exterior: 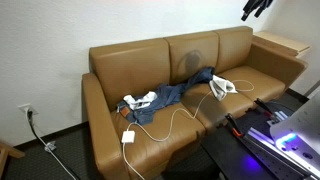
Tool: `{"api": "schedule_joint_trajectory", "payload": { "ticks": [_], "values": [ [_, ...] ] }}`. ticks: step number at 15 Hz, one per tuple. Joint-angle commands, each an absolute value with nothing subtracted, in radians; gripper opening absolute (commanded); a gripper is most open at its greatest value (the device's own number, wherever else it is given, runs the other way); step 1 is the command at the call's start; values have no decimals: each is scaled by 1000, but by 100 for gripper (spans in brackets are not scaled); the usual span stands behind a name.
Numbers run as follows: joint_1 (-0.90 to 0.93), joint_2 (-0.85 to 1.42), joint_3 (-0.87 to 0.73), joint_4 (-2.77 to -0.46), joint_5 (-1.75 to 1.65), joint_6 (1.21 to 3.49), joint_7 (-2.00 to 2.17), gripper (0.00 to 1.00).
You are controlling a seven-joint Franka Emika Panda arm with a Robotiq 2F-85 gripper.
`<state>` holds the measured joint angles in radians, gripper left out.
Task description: Take the white socks from the seat of the chair and place them on the back of the chair
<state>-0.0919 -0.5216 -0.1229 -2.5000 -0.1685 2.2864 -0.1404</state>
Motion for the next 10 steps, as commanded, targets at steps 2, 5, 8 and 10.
{"api": "schedule_joint_trajectory", "payload": {
  "ticks": [2, 5, 8, 10],
  "values": [
    [-97, -521, -118, -2498, -164, 2283, -143, 100],
    [-48, -307, -142, -2396, -78, 2234, -182, 100],
    [0, -166, -126, -2341, -7, 2226, -250, 100],
    [26, -40, -94, -2273, 27, 2202, -275, 100]
  ]
}}
